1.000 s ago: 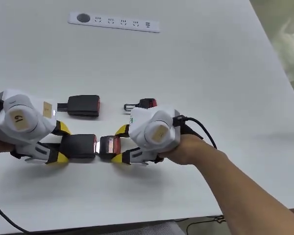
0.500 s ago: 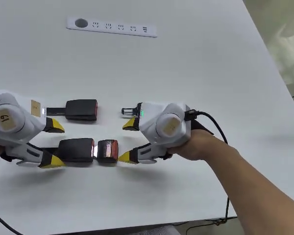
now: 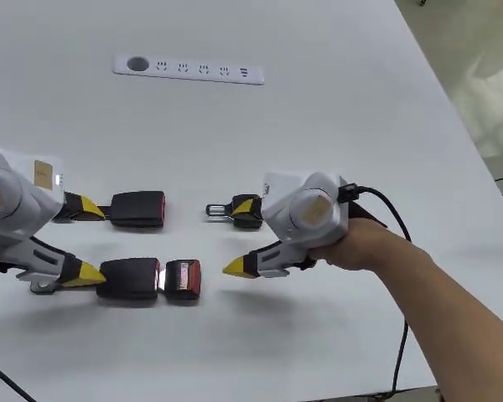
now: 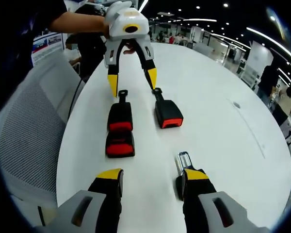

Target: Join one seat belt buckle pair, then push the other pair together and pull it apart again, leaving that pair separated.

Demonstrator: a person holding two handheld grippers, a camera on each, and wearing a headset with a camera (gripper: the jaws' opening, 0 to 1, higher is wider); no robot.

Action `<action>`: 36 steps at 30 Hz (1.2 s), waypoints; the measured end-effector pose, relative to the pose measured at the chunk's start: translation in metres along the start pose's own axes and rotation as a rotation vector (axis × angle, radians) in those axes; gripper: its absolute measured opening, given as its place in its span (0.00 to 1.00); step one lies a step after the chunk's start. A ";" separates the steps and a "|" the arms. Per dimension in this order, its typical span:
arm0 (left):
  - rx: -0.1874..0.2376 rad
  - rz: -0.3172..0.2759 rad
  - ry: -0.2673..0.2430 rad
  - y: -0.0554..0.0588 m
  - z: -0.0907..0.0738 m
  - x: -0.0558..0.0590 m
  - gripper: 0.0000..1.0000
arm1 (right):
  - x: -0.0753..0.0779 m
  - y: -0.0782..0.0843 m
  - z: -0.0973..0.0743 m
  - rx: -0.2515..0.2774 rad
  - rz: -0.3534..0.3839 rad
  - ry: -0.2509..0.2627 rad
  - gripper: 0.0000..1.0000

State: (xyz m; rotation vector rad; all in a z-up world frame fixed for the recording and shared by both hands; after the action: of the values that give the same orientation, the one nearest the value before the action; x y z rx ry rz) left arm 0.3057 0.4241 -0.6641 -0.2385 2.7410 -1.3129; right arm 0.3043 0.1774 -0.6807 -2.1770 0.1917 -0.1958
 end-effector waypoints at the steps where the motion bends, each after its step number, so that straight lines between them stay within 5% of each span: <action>1: 0.002 0.002 -0.003 -0.002 0.000 -0.003 0.51 | 0.002 0.000 -0.001 0.000 0.001 0.003 0.47; 8: 0.018 0.006 -0.024 -0.012 -0.001 -0.024 0.51 | 0.016 0.005 -0.011 -0.009 0.003 0.024 0.48; 14: 0.006 0.012 -0.021 -0.008 0.003 -0.047 0.51 | 0.032 0.013 -0.014 -0.024 0.001 0.028 0.48; 27: -0.041 0.012 0.011 -0.008 0.018 -0.059 0.50 | 0.059 0.023 -0.015 -0.047 -0.002 -0.006 0.46; 36: -0.084 0.011 0.050 0.001 0.028 -0.064 0.47 | 0.064 0.029 -0.011 -0.078 -0.032 -0.067 0.42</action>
State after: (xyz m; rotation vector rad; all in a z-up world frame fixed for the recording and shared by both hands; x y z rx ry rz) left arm 0.3733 0.4146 -0.6816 -0.1992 2.8382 -1.2187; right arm 0.3621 0.1384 -0.6941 -2.2619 0.1281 -0.1353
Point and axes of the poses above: the centre of the closed fingertips' face, and the gripper's own axes: z roughly forward along the fingers, x roughly to its right, y roughly out of its underside, the point moved 8 cm from there along -z, roughly backward along the fingers, and after that the axes turned 15 degrees about x, right-handed, at the moved point
